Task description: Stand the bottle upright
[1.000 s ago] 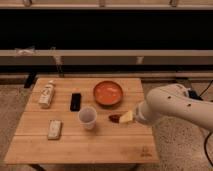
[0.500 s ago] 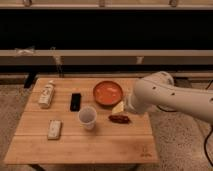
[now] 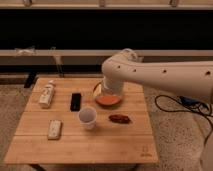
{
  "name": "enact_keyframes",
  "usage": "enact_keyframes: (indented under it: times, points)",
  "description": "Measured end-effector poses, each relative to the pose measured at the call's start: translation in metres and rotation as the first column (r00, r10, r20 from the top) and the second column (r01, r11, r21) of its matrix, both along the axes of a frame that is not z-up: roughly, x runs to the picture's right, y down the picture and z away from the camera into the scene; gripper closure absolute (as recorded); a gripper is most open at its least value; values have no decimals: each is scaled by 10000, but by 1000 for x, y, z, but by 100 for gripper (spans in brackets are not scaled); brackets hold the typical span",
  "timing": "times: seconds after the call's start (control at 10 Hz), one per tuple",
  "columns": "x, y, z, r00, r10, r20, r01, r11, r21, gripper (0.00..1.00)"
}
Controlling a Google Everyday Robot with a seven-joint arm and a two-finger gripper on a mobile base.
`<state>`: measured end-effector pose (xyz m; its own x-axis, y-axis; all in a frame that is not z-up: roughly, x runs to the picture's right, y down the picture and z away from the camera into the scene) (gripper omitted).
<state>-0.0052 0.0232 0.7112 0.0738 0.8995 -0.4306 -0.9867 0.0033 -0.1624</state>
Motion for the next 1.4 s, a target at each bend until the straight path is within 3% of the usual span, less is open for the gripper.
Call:
enact_keyframes:
  times: [0.2, 0.5, 0.8, 1.1, 1.4]
  points:
    - [-34, -23, 6, 9988, -478, 82, 476, 9986, 236, 20]
    - [-98, -52, 14, 9910, -1293, 353, 1269, 9899, 624, 20]
    - [-156, -61, 26, 9796, -1925, 569, 1874, 9786, 848, 20]
    - [-225, -73, 52, 9622, -2549, 955, 2460, 9645, 960, 20]
    - [-250, -85, 66, 9469, -2948, 1282, 2836, 9539, 985, 20]
